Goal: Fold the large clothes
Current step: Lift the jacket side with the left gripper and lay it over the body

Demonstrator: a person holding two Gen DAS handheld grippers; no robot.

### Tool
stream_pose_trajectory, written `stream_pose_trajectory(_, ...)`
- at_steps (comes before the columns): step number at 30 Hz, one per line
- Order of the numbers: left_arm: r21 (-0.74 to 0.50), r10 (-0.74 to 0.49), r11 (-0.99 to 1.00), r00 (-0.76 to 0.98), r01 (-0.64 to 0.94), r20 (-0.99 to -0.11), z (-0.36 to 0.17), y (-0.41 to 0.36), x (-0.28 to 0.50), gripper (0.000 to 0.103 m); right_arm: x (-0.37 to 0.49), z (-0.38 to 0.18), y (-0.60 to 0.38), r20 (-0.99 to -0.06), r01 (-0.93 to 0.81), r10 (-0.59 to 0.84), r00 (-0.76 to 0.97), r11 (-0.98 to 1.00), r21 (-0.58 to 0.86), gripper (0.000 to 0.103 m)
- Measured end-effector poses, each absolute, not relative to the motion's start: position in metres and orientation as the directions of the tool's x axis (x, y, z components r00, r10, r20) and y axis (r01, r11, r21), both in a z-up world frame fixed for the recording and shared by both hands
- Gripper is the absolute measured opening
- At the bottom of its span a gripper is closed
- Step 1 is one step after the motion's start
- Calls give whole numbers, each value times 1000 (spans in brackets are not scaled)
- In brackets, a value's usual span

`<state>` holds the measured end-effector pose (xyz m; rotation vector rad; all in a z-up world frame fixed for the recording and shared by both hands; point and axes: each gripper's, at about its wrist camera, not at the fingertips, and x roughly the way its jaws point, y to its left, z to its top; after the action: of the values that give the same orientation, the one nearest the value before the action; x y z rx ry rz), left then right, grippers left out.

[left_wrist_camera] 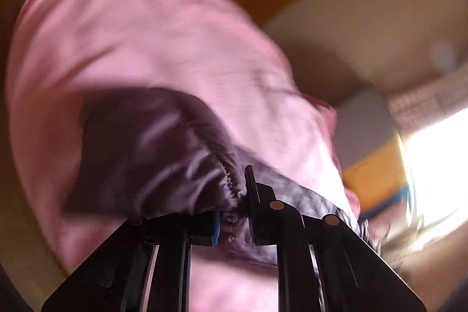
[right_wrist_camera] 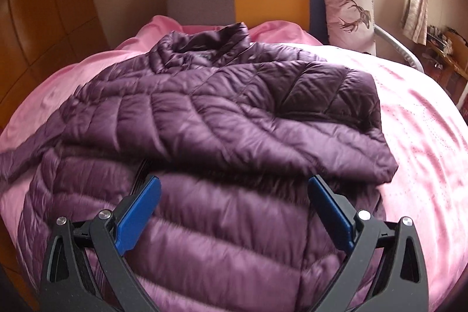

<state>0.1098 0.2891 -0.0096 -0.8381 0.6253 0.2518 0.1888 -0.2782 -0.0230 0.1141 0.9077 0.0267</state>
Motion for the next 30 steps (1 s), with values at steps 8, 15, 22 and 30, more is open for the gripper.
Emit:
stream_pose_trajectory(8, -493, -274, 870, 797, -35, -539, 41, 124, 159, 14, 175, -41, -283, -791, 63, 124, 599, 978, 200, 99)
stream_pose_trajectory(15, -388, -425, 898, 636, 208, -644, -2, -19, 175, 16, 172, -49, -298, -780, 90, 184, 599, 952, 293, 99)
stream_pose_trajectory(22, -245, -395, 914, 573, 323, -719, -39, -74, 175, 70, 173, -32, -303, -738, 50, 301, 604, 910, 412, 94)
stream_pose_trajectory(30, -180, -366, 920, 601, 348, -711, -48, -74, 162, 78, 212, -19, -269, -561, -66, 655, 507, 678, 732, 93)
